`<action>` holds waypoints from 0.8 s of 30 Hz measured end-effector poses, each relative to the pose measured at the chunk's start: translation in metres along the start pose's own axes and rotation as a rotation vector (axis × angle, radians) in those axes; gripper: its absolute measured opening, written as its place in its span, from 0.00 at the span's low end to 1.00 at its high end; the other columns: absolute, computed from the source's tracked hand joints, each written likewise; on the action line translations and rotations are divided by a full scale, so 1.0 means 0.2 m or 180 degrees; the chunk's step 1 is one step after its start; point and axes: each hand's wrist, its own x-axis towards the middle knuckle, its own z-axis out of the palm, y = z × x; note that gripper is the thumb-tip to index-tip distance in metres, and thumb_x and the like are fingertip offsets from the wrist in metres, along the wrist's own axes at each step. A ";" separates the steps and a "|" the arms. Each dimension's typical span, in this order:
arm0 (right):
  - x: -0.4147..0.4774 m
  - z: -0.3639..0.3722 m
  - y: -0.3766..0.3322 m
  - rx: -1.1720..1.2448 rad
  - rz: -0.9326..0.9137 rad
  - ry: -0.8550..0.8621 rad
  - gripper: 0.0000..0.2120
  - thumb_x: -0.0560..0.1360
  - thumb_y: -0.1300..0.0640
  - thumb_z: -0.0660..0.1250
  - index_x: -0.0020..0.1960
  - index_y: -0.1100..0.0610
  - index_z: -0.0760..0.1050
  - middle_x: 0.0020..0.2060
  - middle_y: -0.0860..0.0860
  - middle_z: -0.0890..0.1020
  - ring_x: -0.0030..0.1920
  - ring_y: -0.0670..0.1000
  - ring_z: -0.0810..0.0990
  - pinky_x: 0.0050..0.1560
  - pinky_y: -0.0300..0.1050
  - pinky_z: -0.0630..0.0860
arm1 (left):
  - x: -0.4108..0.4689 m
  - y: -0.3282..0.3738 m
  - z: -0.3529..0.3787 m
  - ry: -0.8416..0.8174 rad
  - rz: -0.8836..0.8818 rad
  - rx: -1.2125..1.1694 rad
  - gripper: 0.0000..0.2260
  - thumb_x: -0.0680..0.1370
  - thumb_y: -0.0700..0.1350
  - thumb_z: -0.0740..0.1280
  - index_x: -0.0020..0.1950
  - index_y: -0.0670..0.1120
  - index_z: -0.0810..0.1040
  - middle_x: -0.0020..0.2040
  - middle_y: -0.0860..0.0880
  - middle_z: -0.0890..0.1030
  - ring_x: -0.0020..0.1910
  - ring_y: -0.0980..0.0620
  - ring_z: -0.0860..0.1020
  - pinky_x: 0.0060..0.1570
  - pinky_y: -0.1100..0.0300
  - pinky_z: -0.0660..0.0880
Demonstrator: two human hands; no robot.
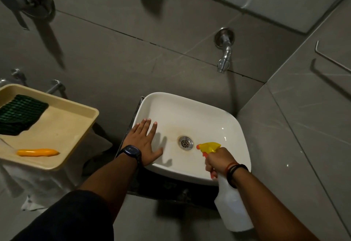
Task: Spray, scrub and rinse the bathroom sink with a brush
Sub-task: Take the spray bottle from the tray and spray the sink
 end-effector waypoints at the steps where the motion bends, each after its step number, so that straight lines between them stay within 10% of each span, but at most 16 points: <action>1: 0.00 0.02 -0.01 0.0063 -0.0063 -0.0015 0.15 0.68 0.61 0.60 0.50 0.53 0.80 0.25 0.55 0.76 0.26 0.57 0.72 0.27 0.44 0.69 | 0.00 0.00 0.00 -0.0028 -0.0001 0.0013 0.41 0.70 0.70 0.42 0.75 0.48 0.36 0.78 0.43 0.42 0.76 0.46 0.41 0.72 0.51 0.38; 14: 0.07 -0.09 0.08 -0.0112 0.0104 0.1202 0.13 0.71 0.56 0.60 0.50 0.56 0.80 0.40 0.60 0.82 0.37 0.63 0.80 0.43 0.55 0.80 | 0.00 -0.01 0.01 -0.0041 0.0008 -0.0070 0.41 0.70 0.70 0.43 0.75 0.49 0.36 0.78 0.43 0.44 0.76 0.46 0.43 0.72 0.51 0.42; 20: -0.03 -0.04 -0.03 -0.0030 -0.0325 0.0808 0.21 0.67 0.60 0.59 0.53 0.43 0.79 0.38 0.48 0.83 0.25 0.56 0.77 0.30 0.45 0.76 | -0.03 0.00 -0.01 0.0079 -0.0063 -0.0263 0.42 0.71 0.69 0.49 0.76 0.48 0.42 0.78 0.43 0.48 0.76 0.46 0.47 0.72 0.50 0.47; 24: -0.12 0.19 -0.46 -0.0062 -0.1274 0.0152 0.22 0.65 0.58 0.60 0.53 0.38 0.79 0.42 0.43 0.83 0.32 0.54 0.82 0.28 0.46 0.78 | -0.14 -0.13 -0.08 0.0497 -0.0211 -0.0806 0.37 0.69 0.70 0.58 0.72 0.50 0.63 0.68 0.44 0.70 0.65 0.43 0.69 0.62 0.49 0.67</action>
